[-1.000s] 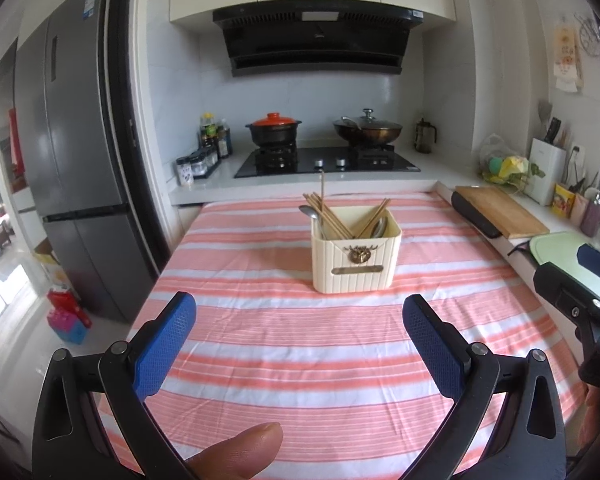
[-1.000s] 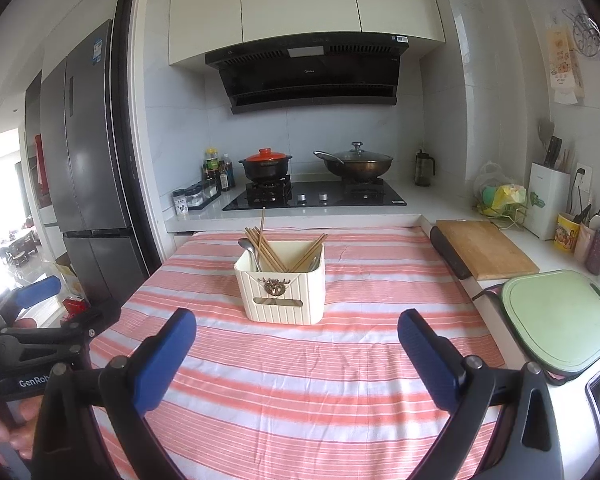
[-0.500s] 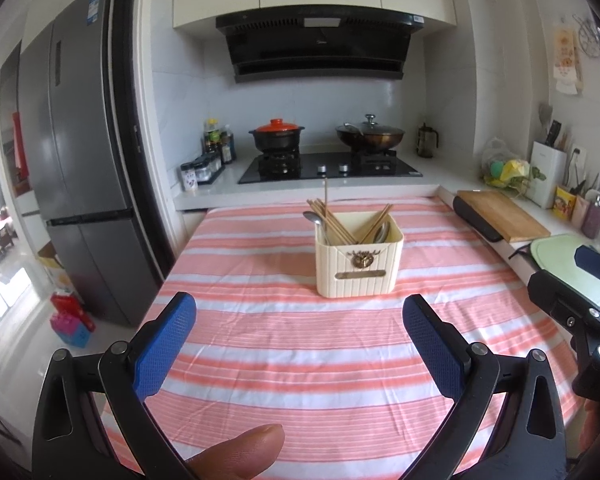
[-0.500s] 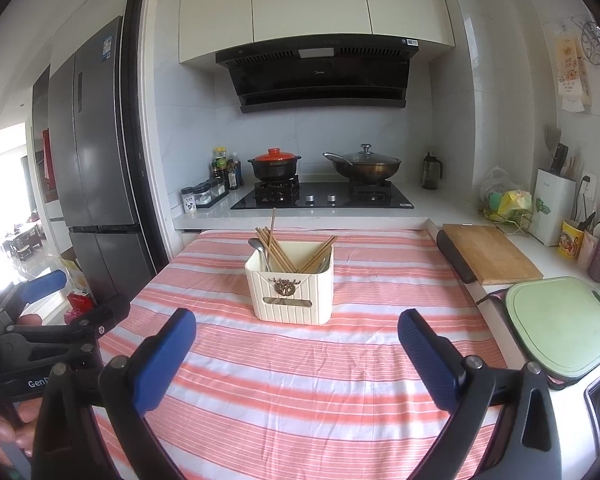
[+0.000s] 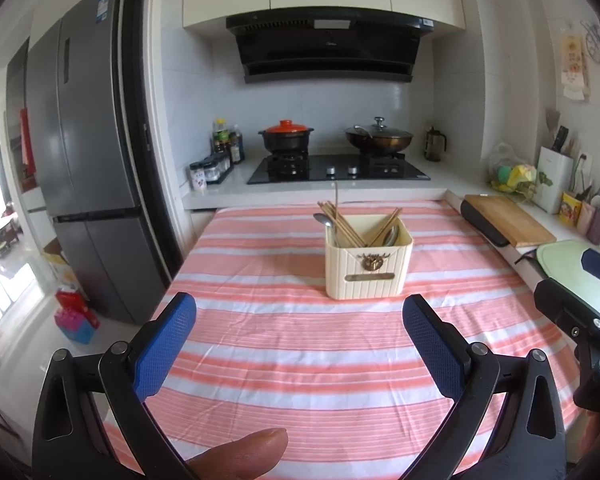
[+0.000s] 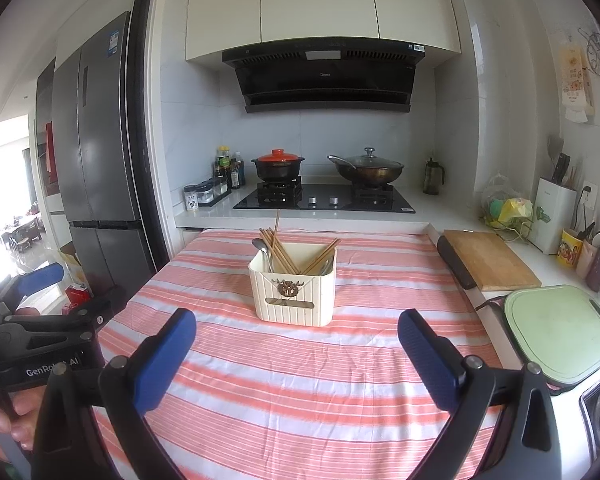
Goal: Organize utensils
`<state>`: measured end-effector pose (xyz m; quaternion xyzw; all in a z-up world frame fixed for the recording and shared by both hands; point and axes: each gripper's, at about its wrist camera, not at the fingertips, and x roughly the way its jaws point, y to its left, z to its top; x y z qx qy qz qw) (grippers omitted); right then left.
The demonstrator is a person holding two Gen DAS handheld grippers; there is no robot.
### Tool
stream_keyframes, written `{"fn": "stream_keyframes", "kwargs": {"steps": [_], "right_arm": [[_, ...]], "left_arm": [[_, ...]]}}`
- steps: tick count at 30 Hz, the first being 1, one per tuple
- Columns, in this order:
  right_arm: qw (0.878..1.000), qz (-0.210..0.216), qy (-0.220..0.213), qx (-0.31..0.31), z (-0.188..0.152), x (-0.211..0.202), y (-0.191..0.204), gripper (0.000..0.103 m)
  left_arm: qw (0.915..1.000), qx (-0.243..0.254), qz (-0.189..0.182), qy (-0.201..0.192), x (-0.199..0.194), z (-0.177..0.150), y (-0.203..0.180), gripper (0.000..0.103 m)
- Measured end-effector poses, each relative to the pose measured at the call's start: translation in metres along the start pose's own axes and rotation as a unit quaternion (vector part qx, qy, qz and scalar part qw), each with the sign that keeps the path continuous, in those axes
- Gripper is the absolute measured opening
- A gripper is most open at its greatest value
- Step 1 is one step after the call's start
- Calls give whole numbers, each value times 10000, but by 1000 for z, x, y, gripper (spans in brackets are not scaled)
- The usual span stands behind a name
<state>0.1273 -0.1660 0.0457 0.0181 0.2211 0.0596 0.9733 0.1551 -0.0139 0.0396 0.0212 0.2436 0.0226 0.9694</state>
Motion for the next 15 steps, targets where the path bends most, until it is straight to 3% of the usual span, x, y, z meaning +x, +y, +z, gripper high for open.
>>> {"fn": "stream_keyframes", "kwargs": {"steps": [15], "right_arm": [[10000, -4, -12, -88, 2, -2, 5, 103]], "left_arm": [[10000, 20, -65, 23, -2, 1, 0, 103]]}}
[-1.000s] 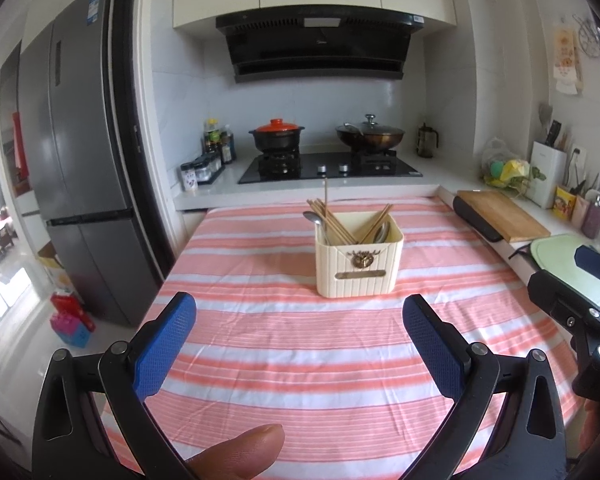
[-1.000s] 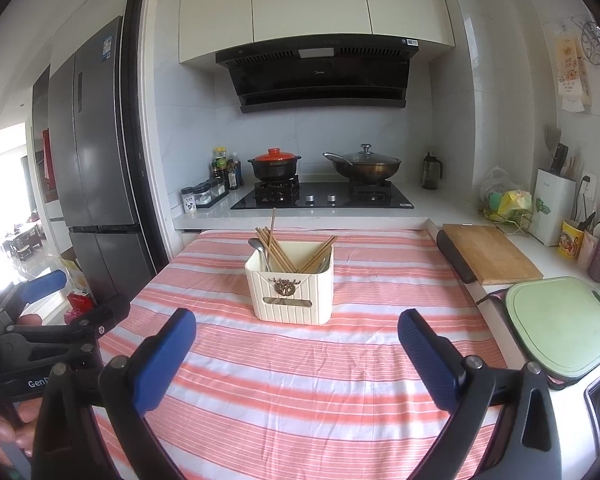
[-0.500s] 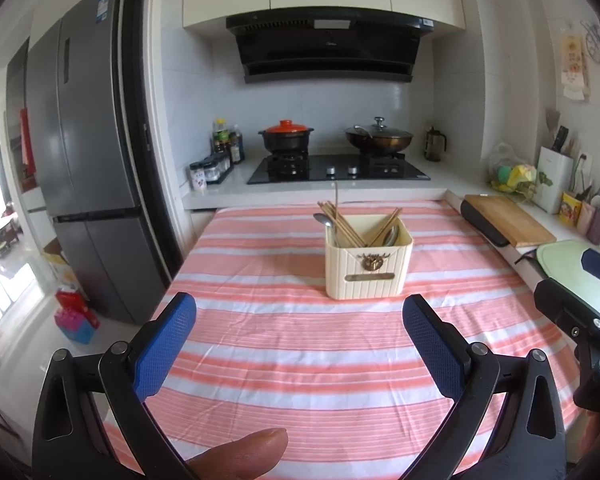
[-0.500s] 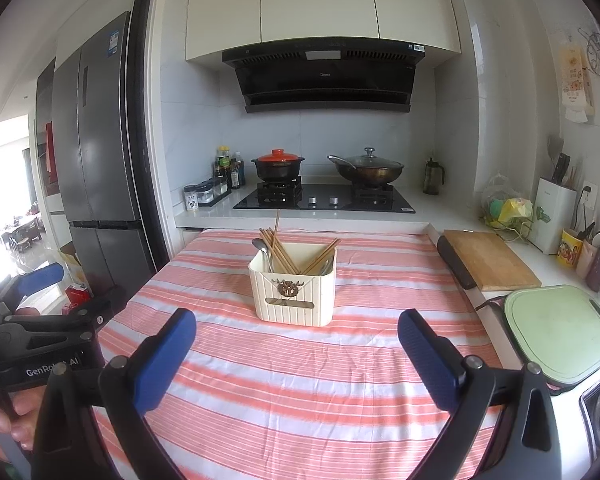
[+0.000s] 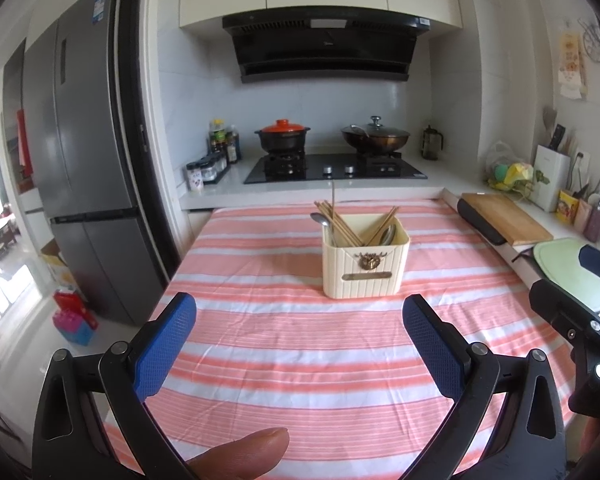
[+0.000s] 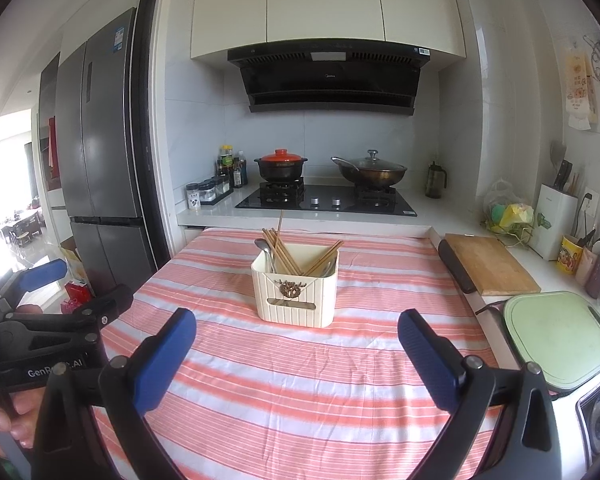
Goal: Organize utensils
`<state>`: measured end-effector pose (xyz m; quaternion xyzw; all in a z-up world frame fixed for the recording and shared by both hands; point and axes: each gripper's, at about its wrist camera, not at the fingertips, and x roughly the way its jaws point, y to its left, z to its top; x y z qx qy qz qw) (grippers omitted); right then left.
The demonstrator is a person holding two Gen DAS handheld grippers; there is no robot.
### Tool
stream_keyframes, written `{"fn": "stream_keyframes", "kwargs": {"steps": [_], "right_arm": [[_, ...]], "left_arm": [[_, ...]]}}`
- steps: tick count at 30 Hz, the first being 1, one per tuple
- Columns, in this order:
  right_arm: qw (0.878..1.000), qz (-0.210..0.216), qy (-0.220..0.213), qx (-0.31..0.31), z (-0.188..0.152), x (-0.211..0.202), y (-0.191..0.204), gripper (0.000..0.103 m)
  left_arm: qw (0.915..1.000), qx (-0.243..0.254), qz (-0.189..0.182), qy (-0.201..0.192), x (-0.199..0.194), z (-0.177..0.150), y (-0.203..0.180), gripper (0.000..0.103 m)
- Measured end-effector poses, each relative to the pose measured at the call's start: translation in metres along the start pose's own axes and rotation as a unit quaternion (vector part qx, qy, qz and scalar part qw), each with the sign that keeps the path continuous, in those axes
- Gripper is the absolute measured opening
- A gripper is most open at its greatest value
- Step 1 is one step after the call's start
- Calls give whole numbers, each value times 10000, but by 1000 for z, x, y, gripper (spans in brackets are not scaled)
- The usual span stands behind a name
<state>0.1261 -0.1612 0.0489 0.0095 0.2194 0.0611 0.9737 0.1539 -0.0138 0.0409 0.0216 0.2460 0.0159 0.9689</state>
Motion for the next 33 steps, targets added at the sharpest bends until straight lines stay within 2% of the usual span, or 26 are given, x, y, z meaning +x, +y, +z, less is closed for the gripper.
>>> {"fn": "stream_keyframes", "kwargs": {"steps": [33], "right_arm": [[10000, 25, 8, -24, -2, -3, -1, 103]], "left_arm": [[10000, -60, -63, 42, -2, -1, 0, 103]]}}
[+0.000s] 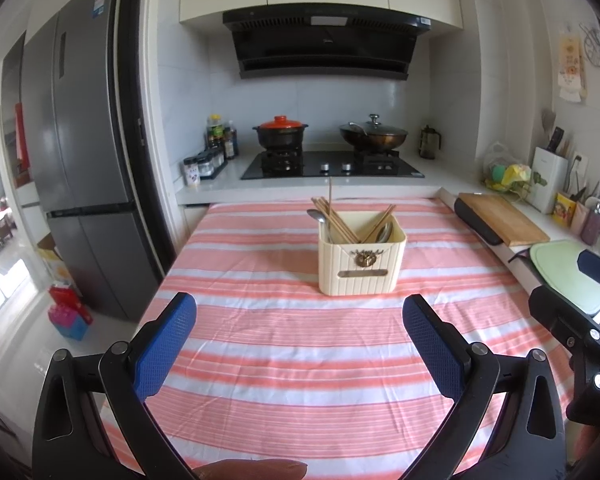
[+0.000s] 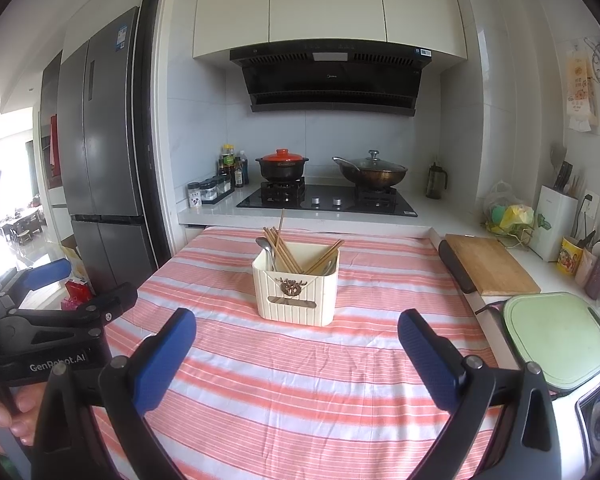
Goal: Organize utensils
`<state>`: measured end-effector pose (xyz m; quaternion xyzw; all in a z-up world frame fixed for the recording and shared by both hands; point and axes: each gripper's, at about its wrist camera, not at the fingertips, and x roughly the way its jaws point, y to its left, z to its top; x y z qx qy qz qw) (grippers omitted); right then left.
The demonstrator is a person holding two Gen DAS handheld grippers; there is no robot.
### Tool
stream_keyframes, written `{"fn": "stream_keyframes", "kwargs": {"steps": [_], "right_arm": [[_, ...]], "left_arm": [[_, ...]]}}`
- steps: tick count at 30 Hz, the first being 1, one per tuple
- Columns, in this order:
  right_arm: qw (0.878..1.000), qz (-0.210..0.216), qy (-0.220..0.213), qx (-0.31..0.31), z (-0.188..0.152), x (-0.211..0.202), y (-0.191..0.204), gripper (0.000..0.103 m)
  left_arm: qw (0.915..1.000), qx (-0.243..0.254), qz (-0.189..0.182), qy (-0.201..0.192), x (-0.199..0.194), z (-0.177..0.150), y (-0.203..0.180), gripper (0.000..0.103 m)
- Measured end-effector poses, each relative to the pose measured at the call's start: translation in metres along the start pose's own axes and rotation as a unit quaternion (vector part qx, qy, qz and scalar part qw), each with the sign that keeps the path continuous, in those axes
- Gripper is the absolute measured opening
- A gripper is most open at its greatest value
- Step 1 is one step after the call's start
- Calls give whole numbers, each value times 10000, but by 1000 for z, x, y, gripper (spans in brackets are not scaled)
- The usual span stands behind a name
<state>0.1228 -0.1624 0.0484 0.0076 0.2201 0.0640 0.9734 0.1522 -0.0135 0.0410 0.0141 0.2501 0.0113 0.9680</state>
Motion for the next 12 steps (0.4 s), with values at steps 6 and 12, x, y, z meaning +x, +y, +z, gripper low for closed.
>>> {"fn": "stream_keyframes", "kwargs": {"steps": [6, 12], "right_arm": [[10000, -3, 8, -5, -1, -1, -1, 103], [10000, -23, 38, 33, -3, 0, -6, 103]], "left_arm": [[10000, 34, -19, 13, 1, -4, -3, 103], [10000, -59, 48, -20, 2, -6, -1, 103]]}}
